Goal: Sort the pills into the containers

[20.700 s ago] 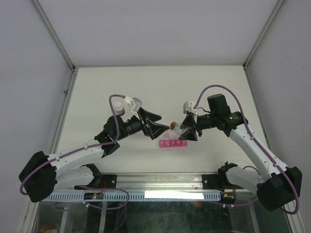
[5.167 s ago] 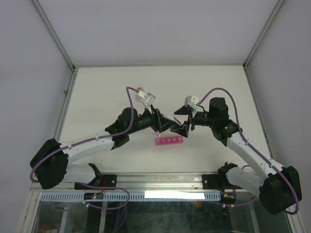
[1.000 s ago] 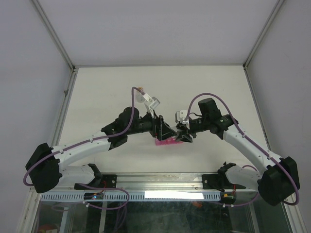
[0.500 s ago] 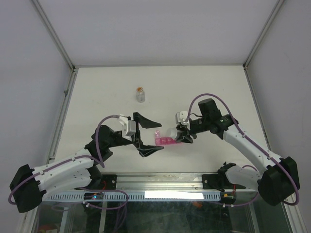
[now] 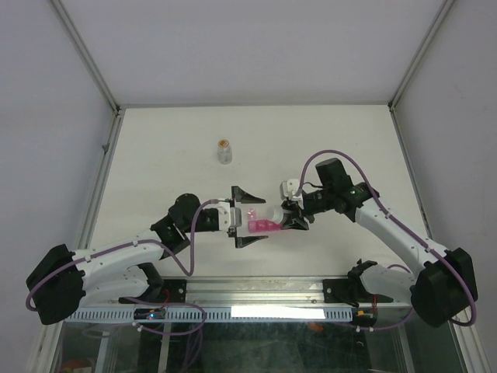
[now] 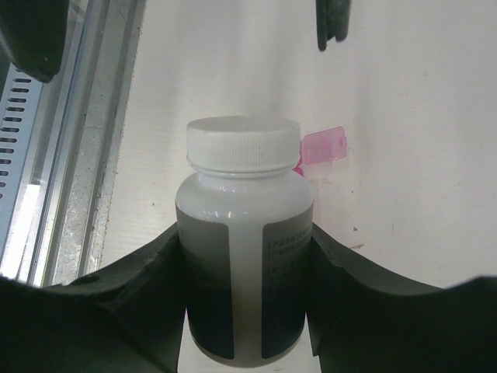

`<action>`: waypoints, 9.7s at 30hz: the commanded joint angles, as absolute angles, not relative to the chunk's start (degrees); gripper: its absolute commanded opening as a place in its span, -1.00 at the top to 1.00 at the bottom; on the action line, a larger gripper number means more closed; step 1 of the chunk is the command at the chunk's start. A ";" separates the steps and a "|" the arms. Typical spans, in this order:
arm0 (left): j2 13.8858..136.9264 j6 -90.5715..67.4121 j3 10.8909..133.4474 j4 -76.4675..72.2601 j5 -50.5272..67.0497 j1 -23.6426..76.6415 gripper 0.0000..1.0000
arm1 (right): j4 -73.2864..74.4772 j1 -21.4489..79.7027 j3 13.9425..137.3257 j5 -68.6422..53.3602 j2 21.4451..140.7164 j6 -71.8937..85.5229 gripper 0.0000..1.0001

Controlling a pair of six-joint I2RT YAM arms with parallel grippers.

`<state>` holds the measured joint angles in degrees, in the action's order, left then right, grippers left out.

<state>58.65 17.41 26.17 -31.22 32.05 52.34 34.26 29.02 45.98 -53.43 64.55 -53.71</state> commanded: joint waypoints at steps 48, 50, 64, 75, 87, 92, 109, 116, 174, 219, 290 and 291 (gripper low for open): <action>67.94 19.46 38.41 -20.99 27.51 54.14 -0.08 | 33.57 28.81 47.94 -55.68 65.12 -54.76 1.00; 68.07 18.24 38.28 -21.42 27.57 54.18 -0.04 | 33.57 28.74 47.98 -55.56 65.17 -54.78 1.00; 66.62 -14.61 38.54 -22.68 13.73 54.65 1.00 | 33.44 28.83 47.81 -55.45 65.79 -54.67 1.00; 66.44 -29.28 40.04 -19.87 5.77 56.51 0.52 | 33.52 28.83 47.88 -55.38 65.96 -54.37 1.00; 59.39 -24.71 34.32 -23.86 5.65 56.51 -0.71 | 33.57 28.83 47.89 -55.38 65.92 -54.34 1.00; 56.24 -24.74 31.54 -24.76 6.38 56.54 -0.73 | 33.51 28.82 47.90 -55.49 65.94 -54.37 1.00; 51.20 -16.70 26.05 -26.95 7.21 56.43 -0.98 | 33.73 28.74 47.88 -55.61 65.80 -54.32 1.00; 56.09 -10.20 28.08 -26.87 10.20 56.25 -0.98 | 33.74 28.75 47.90 -55.63 65.82 -54.34 1.00; 66.34 -41.41 38.98 -18.31 4.09 54.14 -0.33 | 32.60 28.41 47.81 -53.80 66.36 -52.96 1.00; 70.49 10.13 32.31 -36.93 32.47 48.85 -0.36 | 33.72 28.34 47.83 -55.53 66.79 -54.04 1.00; 66.00 -53.78 35.94 -21.92 9.64 51.09 -0.97 | 33.88 28.22 48.69 -54.05 67.89 -52.42 1.00; 65.49 -53.41 35.41 -21.46 8.96 51.13 -0.98 | 33.85 28.21 48.75 -54.13 67.86 -52.39 1.00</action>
<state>68.71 -55.20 35.22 -20.71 9.37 51.64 34.30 28.27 47.31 -53.17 68.38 -52.14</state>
